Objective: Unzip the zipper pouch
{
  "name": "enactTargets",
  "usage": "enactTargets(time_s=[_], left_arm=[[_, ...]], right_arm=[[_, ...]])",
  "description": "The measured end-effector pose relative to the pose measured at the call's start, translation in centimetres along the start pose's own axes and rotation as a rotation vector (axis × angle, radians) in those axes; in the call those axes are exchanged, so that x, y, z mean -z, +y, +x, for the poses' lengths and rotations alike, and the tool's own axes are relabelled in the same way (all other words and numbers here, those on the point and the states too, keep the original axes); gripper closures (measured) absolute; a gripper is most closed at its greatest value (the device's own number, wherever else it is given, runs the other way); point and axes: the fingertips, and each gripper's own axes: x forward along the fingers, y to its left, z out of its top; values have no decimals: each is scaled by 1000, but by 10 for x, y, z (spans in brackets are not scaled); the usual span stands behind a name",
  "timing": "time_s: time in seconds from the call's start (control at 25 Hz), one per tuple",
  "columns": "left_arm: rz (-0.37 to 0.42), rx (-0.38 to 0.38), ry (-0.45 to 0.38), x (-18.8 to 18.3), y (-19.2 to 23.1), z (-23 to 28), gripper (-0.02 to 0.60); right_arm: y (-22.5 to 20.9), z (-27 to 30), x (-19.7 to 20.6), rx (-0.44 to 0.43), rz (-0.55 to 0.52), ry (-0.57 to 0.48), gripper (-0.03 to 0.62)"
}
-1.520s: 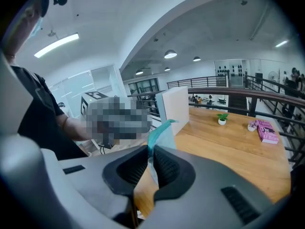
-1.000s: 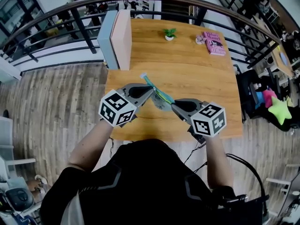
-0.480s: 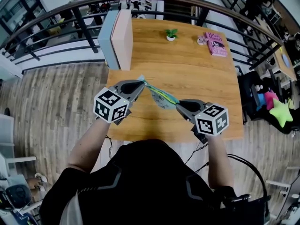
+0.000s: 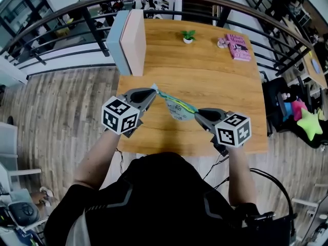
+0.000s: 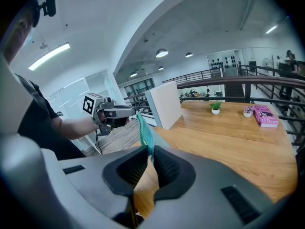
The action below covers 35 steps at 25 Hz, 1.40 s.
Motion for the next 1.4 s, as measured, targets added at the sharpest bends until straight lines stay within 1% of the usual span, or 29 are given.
enactTargets(time_s=[0.08, 0.28, 0.4, 0.52, 0.6, 0.72, 0.8, 0.88, 0.96, 1.08, 1.28, 1.4], left_arm=[[-14, -7, 11, 4, -2, 4, 551], [-4, -40, 42, 14, 5, 23, 551], [-46, -85, 86, 20, 18, 45, 551], [-36, -100, 102, 15, 27, 71, 551], [-19, -111, 99, 12, 35, 88, 551], [9, -185, 118, 11, 53, 106, 551], [3, -208, 103, 10, 62, 114, 551], [-12, -207, 79, 15, 66, 119, 551], [-30, -213, 99, 36, 68, 121, 551], [-58, -227, 173, 78, 70, 123, 551], [-100, -213, 288, 145, 63, 124, 551], [-114, -209, 344, 174, 59, 122, 551]], right_arm=[[-5, 0, 4, 0, 5, 3, 545], [-31, 11, 7, 24, 5, 19, 545], [-55, 25, 6, 41, -15, 44, 543], [-88, 40, 3, 76, -33, 69, 543], [-110, 49, 1, 107, -77, 85, 543], [-133, 64, -8, 140, -187, 102, 543], [-145, 73, -15, 154, -213, 92, 543], [-155, 81, -15, 165, -221, 83, 543], [-158, 91, -2, 159, -252, 99, 542], [-156, 109, 30, 120, -279, 144, 542], [-148, 130, 86, 52, -192, 223, 542], [-143, 139, 113, 37, -164, 259, 542]])
